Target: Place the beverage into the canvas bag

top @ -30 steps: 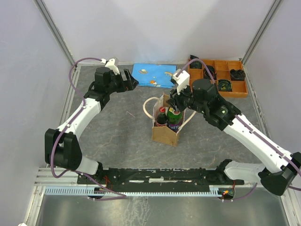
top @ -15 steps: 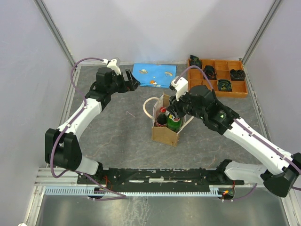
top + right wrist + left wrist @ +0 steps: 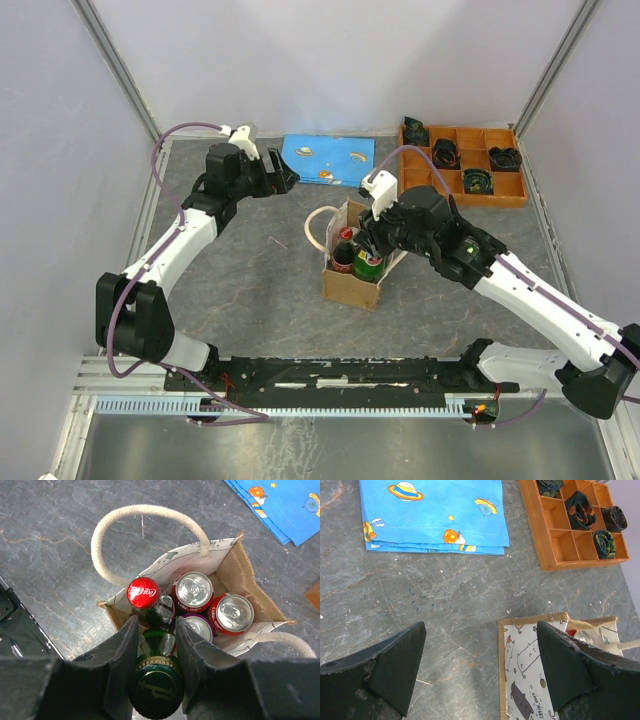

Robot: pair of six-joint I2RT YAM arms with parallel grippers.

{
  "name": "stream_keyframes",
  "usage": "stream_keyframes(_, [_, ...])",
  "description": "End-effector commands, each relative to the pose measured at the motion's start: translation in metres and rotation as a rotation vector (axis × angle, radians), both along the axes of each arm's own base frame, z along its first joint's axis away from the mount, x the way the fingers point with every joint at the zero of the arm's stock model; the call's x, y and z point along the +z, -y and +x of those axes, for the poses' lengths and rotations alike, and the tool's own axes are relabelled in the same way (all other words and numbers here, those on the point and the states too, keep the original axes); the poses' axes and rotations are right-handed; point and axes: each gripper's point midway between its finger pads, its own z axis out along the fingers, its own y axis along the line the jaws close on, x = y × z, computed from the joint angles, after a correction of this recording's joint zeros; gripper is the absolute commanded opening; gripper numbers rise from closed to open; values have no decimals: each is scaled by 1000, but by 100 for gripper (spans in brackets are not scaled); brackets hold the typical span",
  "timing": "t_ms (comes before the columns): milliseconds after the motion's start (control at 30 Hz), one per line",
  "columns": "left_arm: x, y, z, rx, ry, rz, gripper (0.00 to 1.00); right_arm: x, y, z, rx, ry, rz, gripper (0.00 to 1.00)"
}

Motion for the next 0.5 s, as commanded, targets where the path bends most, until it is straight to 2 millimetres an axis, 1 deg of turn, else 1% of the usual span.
stream_keyframes(0, [21, 9, 2, -33, 57, -15, 97, 54, -13, -3, 34, 83, 139, 0])
stream_keyframes(200, [19, 10, 0, -36, 55, -14, 97, 32, -14, -5, 37, 42, 105, 0])
stream_keyframes(467, [19, 13, 2, -42, 55, -12, 97, 7, -19, 0, 30, 17, 87, 0])
